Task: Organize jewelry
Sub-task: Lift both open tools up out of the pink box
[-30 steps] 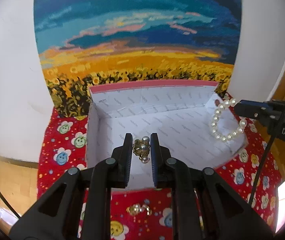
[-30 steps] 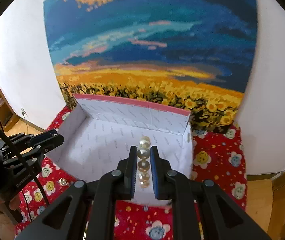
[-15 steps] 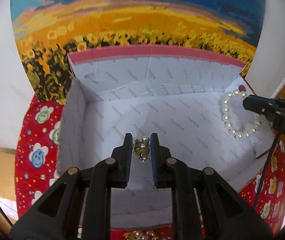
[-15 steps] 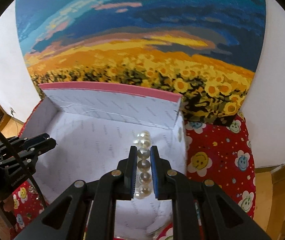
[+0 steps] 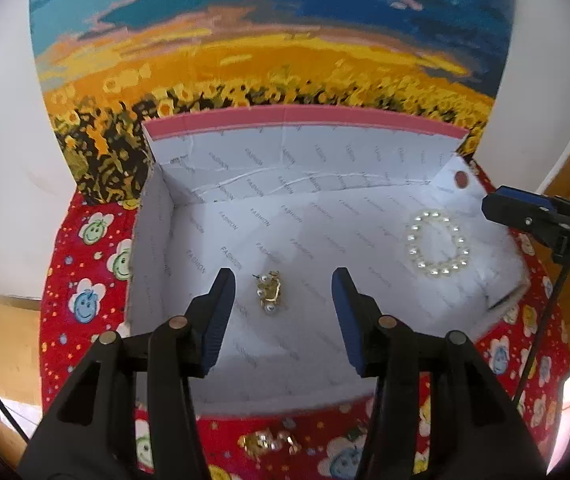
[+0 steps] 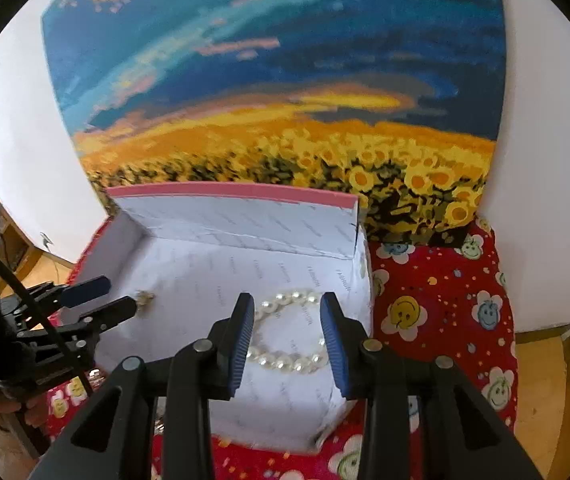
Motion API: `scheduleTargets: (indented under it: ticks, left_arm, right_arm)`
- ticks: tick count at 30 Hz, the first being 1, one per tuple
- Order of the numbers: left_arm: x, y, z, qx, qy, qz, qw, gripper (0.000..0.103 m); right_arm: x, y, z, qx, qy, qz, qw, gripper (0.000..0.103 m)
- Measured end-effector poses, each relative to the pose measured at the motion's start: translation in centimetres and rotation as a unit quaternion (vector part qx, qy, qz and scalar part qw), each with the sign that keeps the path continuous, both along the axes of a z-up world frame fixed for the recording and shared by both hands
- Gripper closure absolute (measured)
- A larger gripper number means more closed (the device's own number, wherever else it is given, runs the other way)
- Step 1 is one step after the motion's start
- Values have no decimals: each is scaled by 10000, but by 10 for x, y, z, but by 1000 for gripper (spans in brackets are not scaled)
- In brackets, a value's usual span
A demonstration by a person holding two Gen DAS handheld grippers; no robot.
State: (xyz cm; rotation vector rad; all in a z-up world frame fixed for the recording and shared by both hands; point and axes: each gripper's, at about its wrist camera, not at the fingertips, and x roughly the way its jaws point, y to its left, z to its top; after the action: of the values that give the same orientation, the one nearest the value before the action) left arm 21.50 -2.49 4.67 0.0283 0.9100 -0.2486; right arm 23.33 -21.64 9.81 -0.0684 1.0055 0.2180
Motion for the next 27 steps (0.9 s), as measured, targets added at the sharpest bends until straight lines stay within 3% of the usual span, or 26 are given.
scheduleTargets:
  ticks: [12, 21, 27]
  left_arm:
    - [-57, 22, 43, 66, -193, 89, 9998, 59]
    - [-108, 32, 46, -39, -199, 227, 9995, 58]
    - [-136, 34, 38, -156, -146, 265, 9994, 57]
  right_arm:
    - [-70, 7, 55, 375, -212, 102, 9990, 64]
    - [-132, 21, 71, 452, -171, 254, 9985, 64]
    - [-169, 24, 66, 475, -71, 287, 9984, 61]
